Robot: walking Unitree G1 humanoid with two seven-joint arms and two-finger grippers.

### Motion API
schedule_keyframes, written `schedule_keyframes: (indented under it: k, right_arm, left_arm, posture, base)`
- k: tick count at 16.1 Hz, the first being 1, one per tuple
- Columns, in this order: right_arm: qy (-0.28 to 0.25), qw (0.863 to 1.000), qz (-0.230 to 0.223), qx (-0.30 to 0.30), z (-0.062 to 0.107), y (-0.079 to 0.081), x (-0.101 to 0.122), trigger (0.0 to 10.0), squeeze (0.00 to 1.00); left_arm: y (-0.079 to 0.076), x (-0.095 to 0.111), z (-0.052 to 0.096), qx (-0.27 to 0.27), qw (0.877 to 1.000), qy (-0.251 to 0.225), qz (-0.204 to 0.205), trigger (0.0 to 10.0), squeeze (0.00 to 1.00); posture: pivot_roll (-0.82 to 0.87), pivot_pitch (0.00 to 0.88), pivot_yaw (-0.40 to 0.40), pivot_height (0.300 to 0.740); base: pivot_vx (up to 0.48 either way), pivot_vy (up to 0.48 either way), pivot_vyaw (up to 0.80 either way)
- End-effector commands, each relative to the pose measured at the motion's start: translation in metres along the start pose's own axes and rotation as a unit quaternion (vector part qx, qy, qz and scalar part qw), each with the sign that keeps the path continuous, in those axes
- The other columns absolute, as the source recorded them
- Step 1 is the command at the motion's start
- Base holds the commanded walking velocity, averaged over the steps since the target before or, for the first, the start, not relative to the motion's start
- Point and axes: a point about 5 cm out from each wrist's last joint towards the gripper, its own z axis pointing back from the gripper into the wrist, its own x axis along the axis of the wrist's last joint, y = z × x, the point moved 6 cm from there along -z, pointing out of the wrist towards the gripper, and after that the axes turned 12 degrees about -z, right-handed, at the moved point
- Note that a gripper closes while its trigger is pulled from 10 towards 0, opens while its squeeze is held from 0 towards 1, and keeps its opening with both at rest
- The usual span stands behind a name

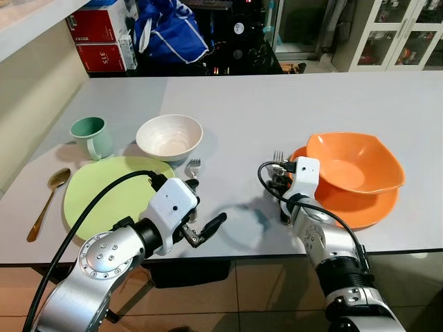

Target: Setting the table

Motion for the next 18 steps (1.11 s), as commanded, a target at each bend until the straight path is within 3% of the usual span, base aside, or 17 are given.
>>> schedule_keyframes:
  k: [1, 6, 7, 8, 10, 12, 13, 16, 18]
  right_arm:
    - [0.002, 1.0, -0.003, 0.01, -0.002, 0.005, 0.002, 10.0, 1.0]
    - [-0.001, 1.0, -0.004, 0.015, -0.004, 0.007, 0.007, 10.0, 1.0]
    - [-0.004, 1.0, -0.004, 0.018, -0.005, 0.009, 0.009, 10.0, 0.25]
    - [-0.016, 0.999, -0.001, 0.032, -0.003, 0.014, 0.017, 10.0, 0.0]
    - [-0.049, 0.996, 0.007, 0.075, 0.003, 0.029, 0.038, 10.0, 0.0]
    - [-0.094, 0.986, 0.013, 0.136, 0.026, 0.049, 0.069, 10.0, 0.0]
    - [-0.107, 0.984, 0.019, 0.143, 0.034, 0.051, 0.076, 10.0, 0.0]
    - [-0.169, 0.972, 0.034, 0.161, 0.086, 0.054, 0.1, 10.0, 0.0]
    - [-0.173, 0.972, 0.03, 0.157, 0.099, 0.049, 0.096, 10.0, 0.0]
  left_arm:
    - [0.005, 0.005, 0.003, 0.005, 1.0, -0.004, -0.008, 10.0, 0.0]
    - [0.007, 0.005, 0.002, 0.009, 1.0, -0.005, -0.012, 10.0, 0.0]
    - [0.008, 0.005, 0.001, 0.01, 1.0, -0.006, -0.012, 10.0, 0.0]
    - [0.009, 0.006, 0.0, 0.012, 1.0, -0.008, -0.016, 10.0, 0.0]
    - [0.019, 0.009, -0.003, 0.038, 0.999, -0.014, -0.018, 10.0, 0.0]
    - [0.036, 0.007, -0.007, 0.099, 0.995, -0.01, -0.003, 10.0, 0.0]
    - [0.037, 0.007, -0.007, 0.11, 0.994, -0.011, -0.001, 10.0, 0.0]
    - [0.049, 0.01, -0.007, 0.184, 0.982, -0.013, 0.039, 10.0, 0.0]
    - [0.056, 0.017, -0.009, 0.206, 0.976, -0.03, 0.061, 10.0, 0.0]
  posture:
    - [0.11, 0.0, 0.04, 0.74]
    - [0.12, 0.0, 0.034, 0.74]
    - [0.11, 0.0, 0.036, 0.74]
    - [0.11, 0.0, 0.036, 0.74]
    - [0.1, 0.0, 0.033, 0.74]
    - [0.07, 0.0, 0.024, 0.74]
    - [0.07, 0.0, 0.021, 0.74]
    - [0.02, 0.0, 0.001, 0.74]
    - [0.0, 0.0, -0.002, 0.74]
  base:
    - [0.0, 0.0, 0.0]
    - [0.0, 0.0, 0.0]
    - [0.0, 0.0, 0.0]
    - [0.0, 0.0, 0.0]
    - [0.0, 0.0, 0.0]
    - [0.0, 0.0, 0.0]
    - [0.0, 0.0, 0.0]
    - [0.0, 0.106, 0.0]
    - [0.0, 0.433, 0.0]
